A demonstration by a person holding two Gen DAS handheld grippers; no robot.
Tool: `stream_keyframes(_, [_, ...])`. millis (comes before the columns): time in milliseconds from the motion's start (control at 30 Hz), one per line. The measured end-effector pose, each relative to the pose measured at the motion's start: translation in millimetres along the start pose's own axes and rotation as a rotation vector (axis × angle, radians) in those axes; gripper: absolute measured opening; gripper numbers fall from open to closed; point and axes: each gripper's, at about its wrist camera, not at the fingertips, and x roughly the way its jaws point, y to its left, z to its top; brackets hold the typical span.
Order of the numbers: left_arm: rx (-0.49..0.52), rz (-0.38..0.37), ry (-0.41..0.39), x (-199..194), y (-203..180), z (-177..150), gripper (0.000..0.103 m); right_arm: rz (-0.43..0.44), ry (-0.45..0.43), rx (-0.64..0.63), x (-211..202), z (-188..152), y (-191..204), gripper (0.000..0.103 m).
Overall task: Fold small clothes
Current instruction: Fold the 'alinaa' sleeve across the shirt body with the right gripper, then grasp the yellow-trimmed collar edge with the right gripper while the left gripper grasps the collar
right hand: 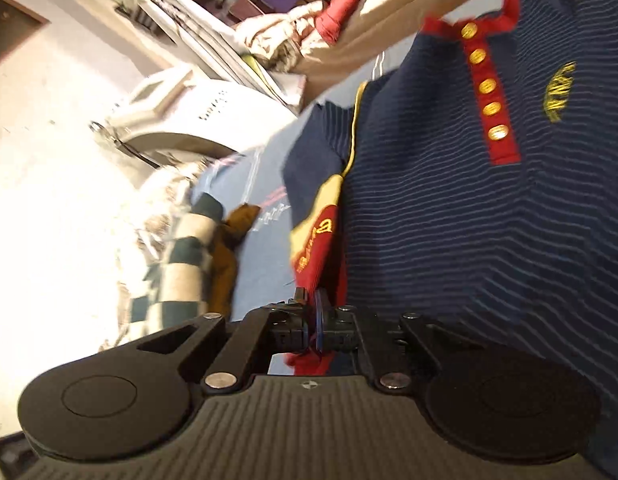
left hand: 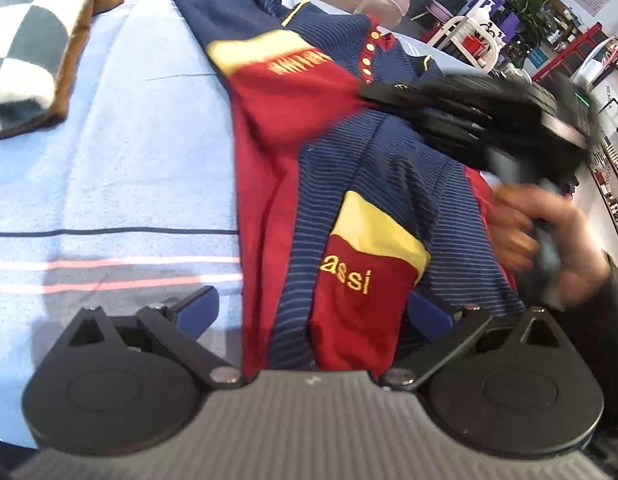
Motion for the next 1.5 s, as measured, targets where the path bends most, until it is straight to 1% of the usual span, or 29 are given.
stream_keyframes(67, [0.011,-0.011,0.008,2,-4,3,0.103,-0.010,0.000,0.013,-42,-10,-11,0.006])
stream_keyframes(167, [0.032,-0.022,0.018,7,-11,7,0.103,-0.065,0.019,0.064,-103,-31,-36,0.006])
stream_keyframes(267, [0.050,-0.035,0.027,14,-21,15,0.103,-0.201,0.017,0.120,-154,-57,-67,0.006])
stream_keyframes(333, [0.067,-0.046,0.030,19,-28,19,0.103,-0.261,-0.007,0.191,-177,-72,-87,0.006])
stream_keyframes(400, [0.089,-0.050,0.032,23,-36,21,0.103,-0.289,-0.021,0.231,-190,-82,-100,0.006])
stream_keyframes(433, [0.098,-0.052,0.034,25,-39,23,0.103,-0.301,-0.032,0.248,-193,-85,-104,0.006])
stream_keyframes(500, [0.109,-0.053,0.035,28,-44,27,0.103,-0.283,-0.040,0.253,-190,-87,-105,0.007])
stream_keyframes(533, [0.112,-0.050,0.032,28,-46,28,0.103,-0.272,-0.057,0.231,-188,-85,-101,0.012])
stream_keyframes(600, [0.120,-0.039,0.019,26,-50,29,0.103,-0.232,-0.075,0.167,-178,-78,-88,0.037])
stream_keyframes(633, [0.121,-0.036,0.014,24,-50,30,0.103,-0.207,-0.065,0.124,-171,-71,-81,0.044])
stream_keyframes(700, [0.113,-0.036,0.016,22,-48,29,0.103,-0.183,-0.054,0.047,-153,-64,-69,0.084])
stream_keyframes(767, [0.108,-0.031,0.022,21,-46,26,0.103,-0.202,-0.051,-0.002,-139,-59,-64,0.095])
stream_keyframes(800, [0.106,-0.030,0.030,21,-45,25,0.103,-0.214,-0.039,-0.017,-132,-57,-65,0.095])
stream_keyframes(867, [0.100,-0.029,0.040,21,-42,21,0.103,-0.221,-0.008,-0.054,-119,-56,-67,0.095])
stream_keyframes(933, [0.093,-0.030,0.053,23,-39,19,0.103,-0.235,0.015,-0.098,-115,-59,-68,0.093])
stream_keyframes(967, [0.091,-0.029,0.059,25,-38,18,0.103,-0.242,0.023,-0.127,-114,-60,-67,0.087])
stream_keyframes(1000, [0.091,-0.028,0.062,26,-38,18,0.103,-0.268,0.027,-0.143,-116,-61,-66,0.052])
stream_keyframes(1033, [0.092,-0.027,0.064,27,-38,19,0.103,-0.283,0.045,-0.137,-120,-62,-65,0.025])
stream_keyframes(1067, [0.095,-0.029,0.063,28,-38,20,0.103,-0.259,0.058,-0.108,-125,-62,-68,0.008])
stream_keyframes(1100, [0.098,-0.031,0.060,28,-39,20,0.103,-0.236,0.062,-0.079,-132,-64,-71,0.006])
stream_keyframes(1233, [0.123,-0.029,0.055,30,-42,28,0.103,-0.220,0.091,-0.042,-160,-74,-65,0.005])
stream_keyframes(1267, [0.130,-0.027,0.055,31,-42,30,0.103,-0.223,0.104,-0.019,-167,-76,-68,0.005])
stream_keyframes(1333, [0.146,-0.024,0.054,34,-43,37,0.103,-0.260,0.118,0.001,-177,-80,-73,0.005])
stream_keyframes(1367, [0.156,-0.020,0.050,36,-43,42,0.103,-0.264,0.150,-0.007,-177,-80,-77,0.007])
stream_keyframes(1400, [0.166,-0.016,0.039,37,-43,47,0.103,-0.261,0.179,-0.011,-175,-79,-79,0.018])
stream_keyframes(1433, [0.179,-0.012,0.019,38,-43,55,0.103,-0.269,0.184,-0.012,-173,-76,-79,0.028])
stream_keyframes(1500, [0.198,0.011,-0.042,38,-42,76,0.103,-0.253,0.167,-0.026,-171,-63,-75,0.070])
